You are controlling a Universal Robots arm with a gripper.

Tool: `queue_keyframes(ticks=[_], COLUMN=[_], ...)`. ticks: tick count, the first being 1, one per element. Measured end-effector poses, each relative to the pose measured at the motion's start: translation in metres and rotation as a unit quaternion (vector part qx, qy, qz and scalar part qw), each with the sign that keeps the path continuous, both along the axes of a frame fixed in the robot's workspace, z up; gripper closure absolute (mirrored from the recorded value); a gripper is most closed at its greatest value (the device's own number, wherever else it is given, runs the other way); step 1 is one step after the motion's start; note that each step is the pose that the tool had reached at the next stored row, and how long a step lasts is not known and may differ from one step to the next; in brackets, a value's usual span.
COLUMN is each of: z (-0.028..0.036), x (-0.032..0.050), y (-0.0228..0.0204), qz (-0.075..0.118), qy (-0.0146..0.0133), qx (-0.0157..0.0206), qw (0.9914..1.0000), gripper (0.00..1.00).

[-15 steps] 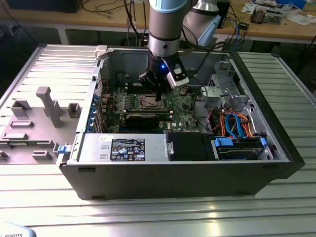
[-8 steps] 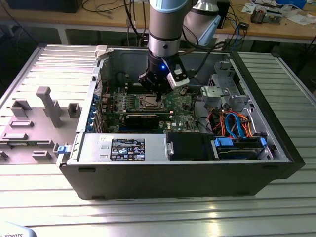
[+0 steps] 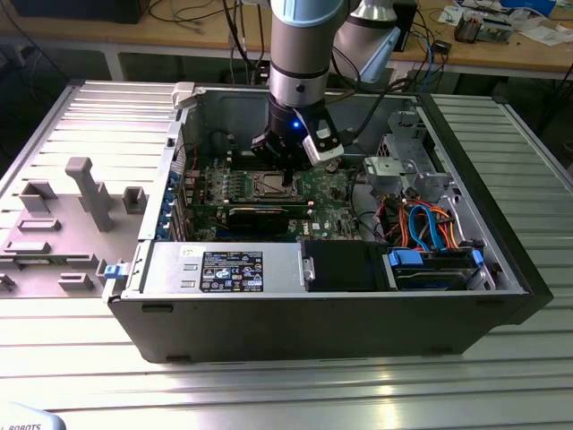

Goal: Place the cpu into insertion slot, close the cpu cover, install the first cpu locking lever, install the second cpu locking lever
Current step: 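Install the second cpu locking lever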

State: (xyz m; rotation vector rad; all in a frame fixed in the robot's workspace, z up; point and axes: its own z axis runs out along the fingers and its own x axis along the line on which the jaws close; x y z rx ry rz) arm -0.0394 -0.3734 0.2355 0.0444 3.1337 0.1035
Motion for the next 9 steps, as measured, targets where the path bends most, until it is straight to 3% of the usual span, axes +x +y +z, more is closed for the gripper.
queue_keyframes(ticks=[9], z=[0.0000], x=[0.0001], y=[0.0000], qz=[0.000], qy=[0.0000], qx=[0.0002], qw=[1.00000], gripper=[0.89])
